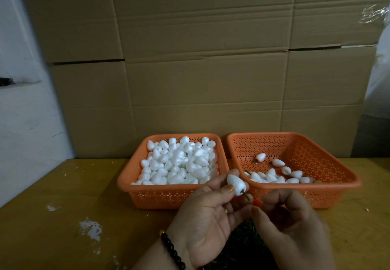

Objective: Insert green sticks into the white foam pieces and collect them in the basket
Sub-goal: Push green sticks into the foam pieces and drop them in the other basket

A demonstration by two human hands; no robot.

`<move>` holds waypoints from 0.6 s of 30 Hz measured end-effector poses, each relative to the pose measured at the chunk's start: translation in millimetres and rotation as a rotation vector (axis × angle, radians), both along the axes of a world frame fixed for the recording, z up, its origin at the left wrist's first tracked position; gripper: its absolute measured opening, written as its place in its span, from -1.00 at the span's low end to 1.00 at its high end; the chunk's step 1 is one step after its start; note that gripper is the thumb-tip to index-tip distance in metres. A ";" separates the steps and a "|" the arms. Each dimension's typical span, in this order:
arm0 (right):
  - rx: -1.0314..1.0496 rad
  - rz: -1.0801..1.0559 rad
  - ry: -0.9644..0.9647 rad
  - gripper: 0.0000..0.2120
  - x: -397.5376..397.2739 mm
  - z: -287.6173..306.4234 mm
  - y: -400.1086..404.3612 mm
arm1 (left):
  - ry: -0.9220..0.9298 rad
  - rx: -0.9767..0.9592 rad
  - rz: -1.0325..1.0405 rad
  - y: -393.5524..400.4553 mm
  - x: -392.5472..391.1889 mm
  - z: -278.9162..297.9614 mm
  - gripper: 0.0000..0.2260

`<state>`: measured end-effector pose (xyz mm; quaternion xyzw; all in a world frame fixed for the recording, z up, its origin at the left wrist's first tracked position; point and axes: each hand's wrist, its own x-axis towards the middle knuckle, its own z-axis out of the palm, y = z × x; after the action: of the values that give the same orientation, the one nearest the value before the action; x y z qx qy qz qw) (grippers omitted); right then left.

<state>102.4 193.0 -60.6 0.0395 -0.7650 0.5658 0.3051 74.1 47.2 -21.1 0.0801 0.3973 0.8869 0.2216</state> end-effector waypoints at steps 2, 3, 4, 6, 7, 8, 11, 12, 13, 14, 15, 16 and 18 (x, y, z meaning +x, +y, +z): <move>0.014 0.003 0.024 -0.59 0.2 0.1 -1.2 | 0.002 0.005 0.000 -0.4 -0.5 0.7 -0.61; 0.023 -0.003 0.038 -0.58 0.1 0.1 -1.6 | 0.000 0.008 0.004 -0.7 -0.8 0.4 -0.61; 0.031 -0.009 0.048 -0.58 0.1 0.2 -1.7 | -0.006 0.011 0.008 -1.1 -1.4 0.2 -0.62; 0.037 -0.012 0.060 -0.59 0.0 0.1 -2.3 | -0.030 0.022 0.002 -2.0 -2.2 -0.6 -0.66; 0.038 -0.014 0.065 -0.60 -0.3 -0.2 -2.4 | -0.050 0.030 -0.007 -2.4 -2.5 -0.8 -0.69; 0.043 -0.019 0.069 -0.60 -0.6 -0.5 -2.3 | -0.077 0.042 -0.016 -2.6 -2.8 -1.1 -0.71; 0.081 -0.031 0.071 -0.59 0.1 -0.9 -2.1 | -0.174 0.104 -0.022 -1.5 -4.0 -0.4 -0.75; 0.096 -0.028 0.066 -0.57 0.3 -1.1 -2.0 | -0.202 0.131 -0.018 -1.3 -4.7 0.2 -0.75; 0.106 -0.022 0.061 -0.56 0.4 -1.6 -1.8 | -0.224 0.155 -0.015 -1.1 -5.2 0.5 -0.74; 0.113 -0.017 0.059 -0.56 0.6 -1.8 -1.5 | -0.240 0.173 -0.014 -1.2 -6.0 0.8 -0.73; 0.121 -0.017 0.061 -0.55 0.7 -2.0 -1.5 | -0.250 0.187 -0.015 -1.3 -6.6 0.7 -0.72; 0.133 -0.022 0.067 -0.55 0.9 -1.8 -1.6 | -0.257 0.195 -0.013 -1.3 -7.1 0.7 -0.72; 0.177 -0.031 0.092 -0.55 1.8 -1.4 -2.3 | -0.269 0.205 -0.001 -1.3 -8.4 0.4 -0.71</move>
<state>104.1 190.7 -62.0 0.0801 -0.7977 0.4889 0.3439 65.6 45.8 -20.7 -0.0169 0.2715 0.9254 0.2637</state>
